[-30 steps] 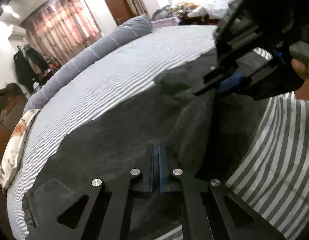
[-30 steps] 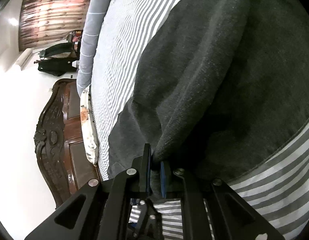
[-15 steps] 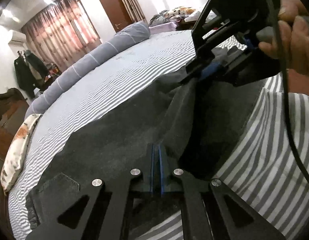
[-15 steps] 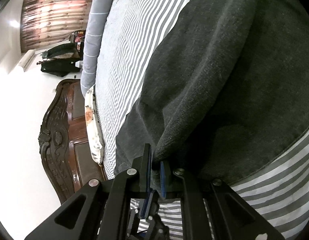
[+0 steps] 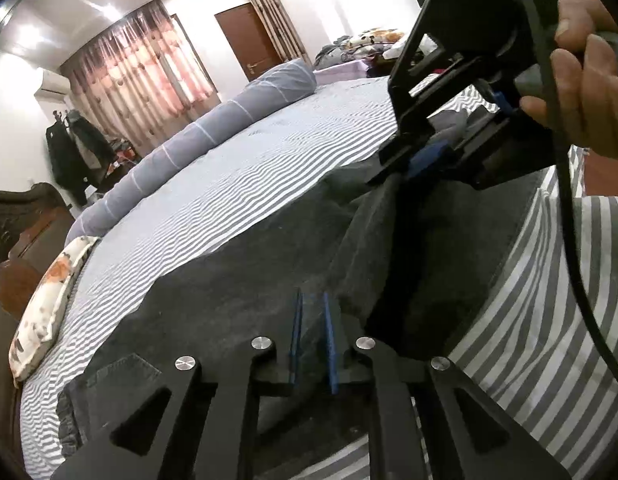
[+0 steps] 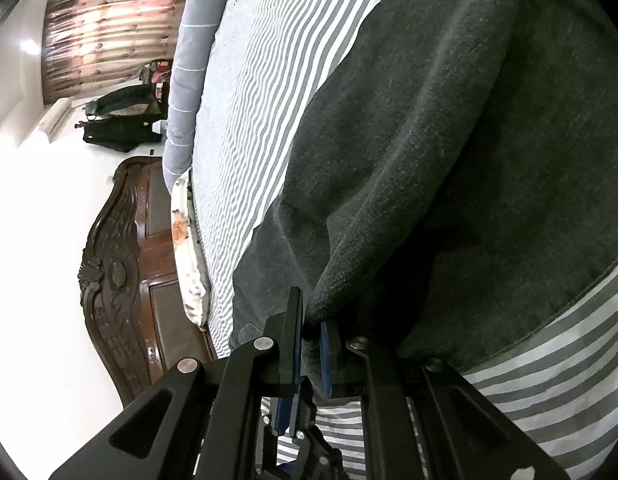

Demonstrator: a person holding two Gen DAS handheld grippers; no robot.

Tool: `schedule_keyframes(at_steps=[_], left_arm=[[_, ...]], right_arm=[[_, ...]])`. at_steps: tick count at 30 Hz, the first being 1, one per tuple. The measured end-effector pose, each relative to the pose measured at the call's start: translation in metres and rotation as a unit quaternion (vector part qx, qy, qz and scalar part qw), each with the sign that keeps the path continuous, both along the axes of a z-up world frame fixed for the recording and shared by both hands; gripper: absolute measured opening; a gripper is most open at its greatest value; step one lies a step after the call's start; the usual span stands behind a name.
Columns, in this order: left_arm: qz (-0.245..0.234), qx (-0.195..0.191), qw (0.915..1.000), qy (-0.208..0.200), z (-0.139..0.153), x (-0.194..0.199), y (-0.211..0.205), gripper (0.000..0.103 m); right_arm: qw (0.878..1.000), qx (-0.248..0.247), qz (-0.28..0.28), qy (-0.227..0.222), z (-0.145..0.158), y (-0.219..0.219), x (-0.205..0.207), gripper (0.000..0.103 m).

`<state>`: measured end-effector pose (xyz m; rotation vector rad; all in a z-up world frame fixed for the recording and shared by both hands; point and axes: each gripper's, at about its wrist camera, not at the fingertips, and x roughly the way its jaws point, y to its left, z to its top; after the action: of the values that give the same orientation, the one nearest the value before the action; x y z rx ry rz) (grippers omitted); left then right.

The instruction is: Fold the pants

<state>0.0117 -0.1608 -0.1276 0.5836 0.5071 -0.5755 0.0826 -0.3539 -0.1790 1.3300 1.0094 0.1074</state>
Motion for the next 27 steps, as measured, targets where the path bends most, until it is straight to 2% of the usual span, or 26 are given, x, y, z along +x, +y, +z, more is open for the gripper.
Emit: schedule_keyframes(at_steps=[5,6,7,9,16,17,18,19,22,27], left_arm=[[-0.025,0.016,0.9995,0.003,0.003,-0.011,0.0,0.017],[-0.032,0.019,0.9993,0.002,0.004,-0.015,0.0,0.024],[-0.037,0.021,0.9991,0.002,0.005,-0.015,0.0,0.038],[-0.043,0.035,0.9983,-0.02,0.002,-0.021,-0.001,0.054],[-0.043,0.076,0.9954,-0.038,-0.012,-0.005,-0.025,0.055],[-0.045,0.078,0.9954,-0.033,-0.013,-0.002,-0.028,0.054],[-0.048,0.072,0.9959,-0.024,-0.012,0.002,-0.029,0.049],[-0.049,0.067,0.9964,-0.017,-0.011,0.007,-0.03,0.035],[-0.054,0.066,0.9963,-0.006,-0.007,0.016,-0.037,0.007],[-0.051,0.029,0.9981,0.017,0.014,0.029,-0.031,0.003]], right_arm=[[1.0,-0.003,0.004,0.002,-0.001,0.0,0.002,0.009],[1.0,-0.001,0.004,0.001,-0.001,0.0,0.002,0.009],[1.0,-0.003,0.004,0.001,-0.001,0.0,0.002,0.009],[1.0,-0.006,0.005,-0.001,0.0,0.0,0.003,0.009],[1.0,-0.007,0.005,-0.002,0.005,0.001,0.003,0.009],[1.0,-0.006,0.005,-0.002,0.005,0.0,0.003,0.009],[1.0,-0.006,0.005,-0.003,0.006,0.0,0.003,0.009],[1.0,-0.006,0.006,-0.002,0.006,0.0,0.003,0.009],[1.0,-0.005,0.006,-0.001,0.006,0.0,0.002,0.009],[1.0,0.001,0.002,-0.011,0.003,-0.004,-0.001,0.014]])
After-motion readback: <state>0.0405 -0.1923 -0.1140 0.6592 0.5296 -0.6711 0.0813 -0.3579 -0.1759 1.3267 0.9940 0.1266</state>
